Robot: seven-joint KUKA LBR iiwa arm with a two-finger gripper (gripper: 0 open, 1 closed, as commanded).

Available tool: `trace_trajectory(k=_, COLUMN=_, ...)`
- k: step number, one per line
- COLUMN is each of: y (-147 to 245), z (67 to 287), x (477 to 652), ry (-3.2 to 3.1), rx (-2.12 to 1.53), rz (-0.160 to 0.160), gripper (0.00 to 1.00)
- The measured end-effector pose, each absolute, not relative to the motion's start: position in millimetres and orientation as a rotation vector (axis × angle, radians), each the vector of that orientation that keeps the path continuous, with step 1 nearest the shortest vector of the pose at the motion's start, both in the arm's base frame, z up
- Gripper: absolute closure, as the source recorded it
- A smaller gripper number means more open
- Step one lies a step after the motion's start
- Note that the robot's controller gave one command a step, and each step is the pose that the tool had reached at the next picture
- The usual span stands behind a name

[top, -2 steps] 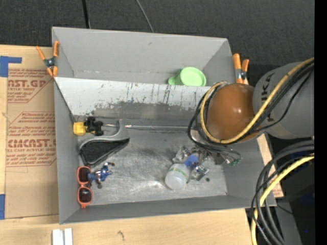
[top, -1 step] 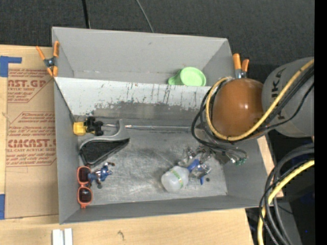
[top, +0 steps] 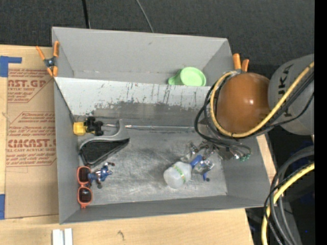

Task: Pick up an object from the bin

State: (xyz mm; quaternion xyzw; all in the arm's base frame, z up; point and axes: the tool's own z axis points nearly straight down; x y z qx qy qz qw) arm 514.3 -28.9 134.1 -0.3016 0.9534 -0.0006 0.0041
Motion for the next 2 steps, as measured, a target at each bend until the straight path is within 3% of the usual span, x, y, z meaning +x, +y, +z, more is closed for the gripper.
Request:
trace_trajectory(k=1, y=-34.4, z=163.2, x=511.2, ry=2.997, rx=-0.97, rz=0.009, gripper=1.0)
trace_trajectory(k=2, y=-36.3, z=269.6, x=518.5, ry=2.985, rx=-0.971, rz=0.001, gripper=1.0)
